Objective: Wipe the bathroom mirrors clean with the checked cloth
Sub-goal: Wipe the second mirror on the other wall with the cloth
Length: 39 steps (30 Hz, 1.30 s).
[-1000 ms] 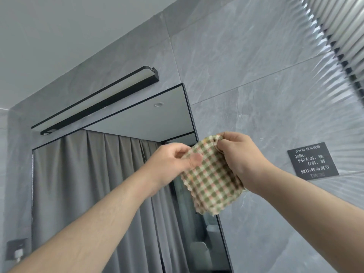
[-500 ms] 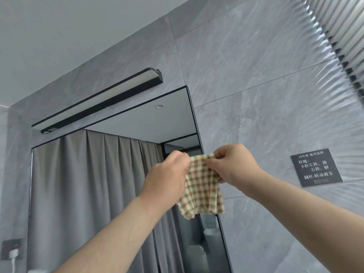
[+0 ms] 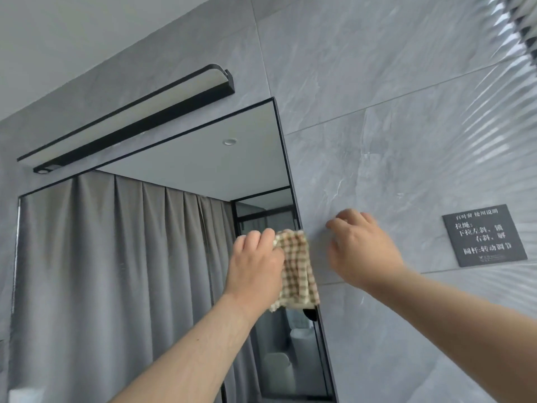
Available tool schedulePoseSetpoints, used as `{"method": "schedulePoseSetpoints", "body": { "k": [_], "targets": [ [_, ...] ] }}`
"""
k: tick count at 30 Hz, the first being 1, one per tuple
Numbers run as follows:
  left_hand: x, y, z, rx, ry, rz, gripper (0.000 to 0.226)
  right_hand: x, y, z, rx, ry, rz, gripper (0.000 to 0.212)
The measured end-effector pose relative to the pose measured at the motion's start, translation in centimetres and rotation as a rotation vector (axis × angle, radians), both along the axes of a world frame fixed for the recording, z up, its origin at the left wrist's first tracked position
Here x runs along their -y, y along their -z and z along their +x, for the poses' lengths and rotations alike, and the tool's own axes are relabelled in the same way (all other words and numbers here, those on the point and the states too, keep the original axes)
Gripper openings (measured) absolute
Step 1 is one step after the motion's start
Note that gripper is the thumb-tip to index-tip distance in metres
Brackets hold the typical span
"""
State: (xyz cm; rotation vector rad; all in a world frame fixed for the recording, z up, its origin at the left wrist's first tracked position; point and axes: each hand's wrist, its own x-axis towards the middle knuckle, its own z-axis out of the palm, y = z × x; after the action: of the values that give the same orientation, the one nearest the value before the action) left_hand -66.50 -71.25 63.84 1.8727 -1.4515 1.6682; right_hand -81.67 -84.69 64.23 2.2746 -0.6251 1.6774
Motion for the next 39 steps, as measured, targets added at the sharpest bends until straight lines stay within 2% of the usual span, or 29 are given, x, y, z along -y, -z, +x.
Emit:
{"method": "schedulePoseSetpoints", "body": {
  "k": [2,5,8,12,15,23,29,32,35,39],
  "targets": [
    [0.2,0.4,-0.8,-0.027,-0.058,-0.071,0.009,2.2,0.6,-0.9,-0.004,0.077,-0.251,0.033],
    [0.6,1.0,-2.7,-0.121,-0.167,-0.011,0.013,4.9,2.8,-1.8,-0.175,0.135,-0.384,0.057],
    [1.7,1.9,-2.7,-0.289,-0.105,-0.049,0.028,5.6,3.9,-2.2,-0.242,0.158,-0.387,0.066],
    [2.9,4.4,-0.7,-0.266,0.097,-0.137,0.044,5.3,3.9,-2.0,-0.233,0.140,-0.388,0.067],
    [3.4,5.1,-0.2,-0.230,0.161,-0.181,0.044,5.3,4.0,-2.0,-0.228,0.133,-0.403,0.066],
    [6.1,5.7,-0.5,-0.315,0.227,-0.297,0.059,5.6,3.9,-1.8,-0.201,0.142,-0.456,0.067],
    [6.2,4.7,0.6,-0.277,0.193,-0.299,0.073,6.1,4.1,-1.6,-0.182,0.150,-0.484,0.068],
    [6.2,4.2,1.4,-0.359,0.119,-0.353,0.076,6.3,4.2,-1.5,-0.172,0.159,-0.506,0.069],
    [6.5,3.9,2.5,-0.455,0.173,-0.357,0.077,6.5,4.2,-1.5,-0.166,0.163,-0.520,0.070],
    [6.5,4.1,3.8,-0.322,0.152,-0.274,0.067,6.5,4.2,-1.4,-0.163,0.169,-0.532,0.068]
  ]
}}
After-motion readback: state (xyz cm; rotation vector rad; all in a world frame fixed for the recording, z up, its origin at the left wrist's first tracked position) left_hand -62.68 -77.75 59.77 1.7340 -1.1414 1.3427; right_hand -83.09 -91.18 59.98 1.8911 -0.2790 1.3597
